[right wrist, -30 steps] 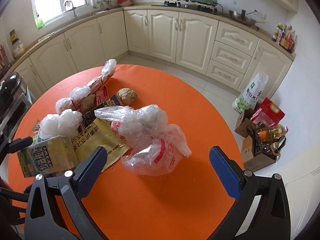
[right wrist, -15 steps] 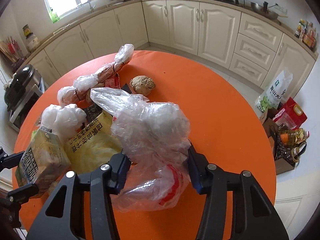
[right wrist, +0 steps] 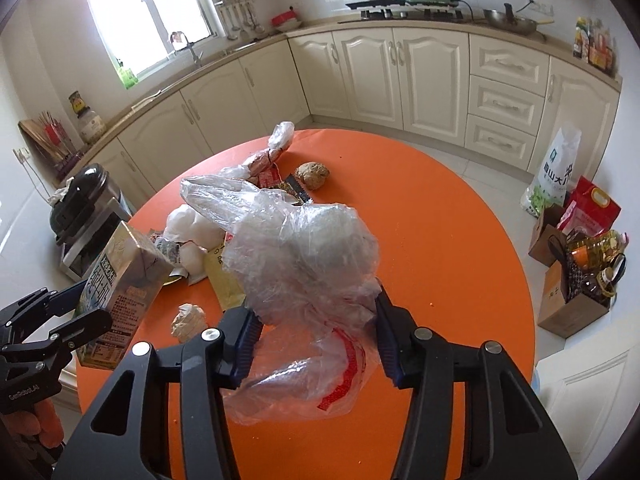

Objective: Collect trash
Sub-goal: 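Grasp the milk carton with the left tool while the right tool grasps the clear plastic bag, then carry the carton and bag to the blue bin and release both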

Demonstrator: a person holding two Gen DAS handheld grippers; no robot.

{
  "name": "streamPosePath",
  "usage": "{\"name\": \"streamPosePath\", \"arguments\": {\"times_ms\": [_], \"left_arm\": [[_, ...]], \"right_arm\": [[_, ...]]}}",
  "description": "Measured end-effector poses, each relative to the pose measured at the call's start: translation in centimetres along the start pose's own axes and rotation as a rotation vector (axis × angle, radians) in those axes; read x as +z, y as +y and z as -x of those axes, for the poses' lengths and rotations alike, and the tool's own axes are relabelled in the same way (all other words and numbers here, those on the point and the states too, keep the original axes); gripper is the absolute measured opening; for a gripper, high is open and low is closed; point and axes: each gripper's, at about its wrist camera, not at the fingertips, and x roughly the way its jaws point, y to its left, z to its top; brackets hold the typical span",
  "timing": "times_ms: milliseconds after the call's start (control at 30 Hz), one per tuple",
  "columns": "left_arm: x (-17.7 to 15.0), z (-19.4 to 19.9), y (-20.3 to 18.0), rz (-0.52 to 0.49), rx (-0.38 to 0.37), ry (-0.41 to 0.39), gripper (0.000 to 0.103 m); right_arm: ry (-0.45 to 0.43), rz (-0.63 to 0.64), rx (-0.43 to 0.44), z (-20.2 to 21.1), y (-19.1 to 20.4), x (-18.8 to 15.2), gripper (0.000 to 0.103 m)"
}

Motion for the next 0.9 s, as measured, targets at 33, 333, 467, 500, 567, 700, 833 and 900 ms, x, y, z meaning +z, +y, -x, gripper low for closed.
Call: {"name": "streamPosePath", "arguments": {"times_ms": [33,333,467,500,567,700,833,900], "left_arm": [[0.1,0.1,-0.5,-0.005,0.002,-0.009,0.047],[-2.0,0.6,-2.7,-0.034,0.007,0.037,0.047],[-2.7,1.1,-3.0,-0.037,-0.001,0.048,0.047],[-2.5,1.5,-3.3,-0.042,-0.004,0.042,0.047],[-2.1,2.3,-3.9,-0.056,-0.014,0.023,0.047],[-0.6,3.1,-6.3,-0.079,-0.058,-0.031,0.047],[1.1,3.5,-10.1,-0.115,-0.119,-0.085,0.047],[1.9,3.5,-12.2,-0.137,-0.157,-0.100,0.047]], "right_arm": [[-0.008,0.001,0.000,0.6,0.1,-0.1,0.051],[-0.025,-0.014,0.002,3.0,-0.7,-1.5,0.051],[-0.026,-0.023,0.003,3.4,-0.9,-2.1,0.051],[-0.031,-0.028,0.005,3.6,-1.0,-2.2,0.051],[-0.049,-0.036,0.004,4.4,-1.4,-2.2,0.051],[-0.098,-0.060,-0.023,6.9,-2.7,-2.2,0.051],[-0.161,-0.116,-0.077,10.8,-5.8,-2.4,0.051],[-0.189,-0.150,-0.118,12.7,-7.8,-2.6,0.051]]}}
